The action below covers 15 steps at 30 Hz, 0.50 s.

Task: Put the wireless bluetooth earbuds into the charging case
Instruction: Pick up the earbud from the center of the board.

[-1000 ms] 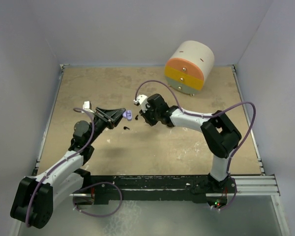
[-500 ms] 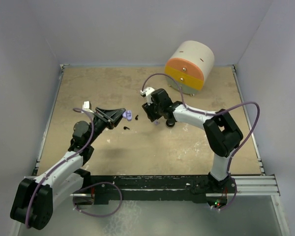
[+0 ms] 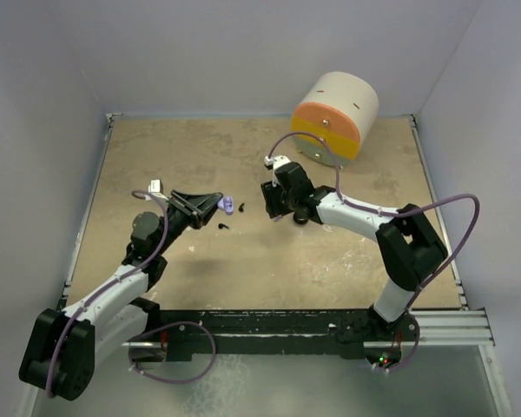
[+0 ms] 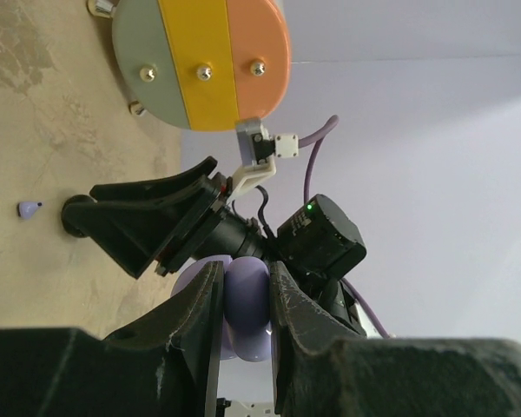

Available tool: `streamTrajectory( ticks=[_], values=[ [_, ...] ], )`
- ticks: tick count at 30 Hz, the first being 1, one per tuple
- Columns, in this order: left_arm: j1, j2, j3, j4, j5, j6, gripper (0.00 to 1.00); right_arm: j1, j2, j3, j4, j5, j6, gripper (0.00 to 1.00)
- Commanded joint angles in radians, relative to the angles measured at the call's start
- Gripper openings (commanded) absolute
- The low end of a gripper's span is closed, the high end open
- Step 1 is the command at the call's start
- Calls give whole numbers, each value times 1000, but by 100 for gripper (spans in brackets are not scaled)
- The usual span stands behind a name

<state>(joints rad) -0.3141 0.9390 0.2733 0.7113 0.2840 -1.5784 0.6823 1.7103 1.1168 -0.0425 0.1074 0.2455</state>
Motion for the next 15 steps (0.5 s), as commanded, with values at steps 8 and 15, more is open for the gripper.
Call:
streamTrajectory(
  ticks=[8,15],
  values=[
    [9,-27,52,-34,-12,35,0,-24,66,-1,120,-190,39,58],
    [10,-45,53,-60,-13,43,0,-57,115,11,145,-258,36,60]
  ],
)
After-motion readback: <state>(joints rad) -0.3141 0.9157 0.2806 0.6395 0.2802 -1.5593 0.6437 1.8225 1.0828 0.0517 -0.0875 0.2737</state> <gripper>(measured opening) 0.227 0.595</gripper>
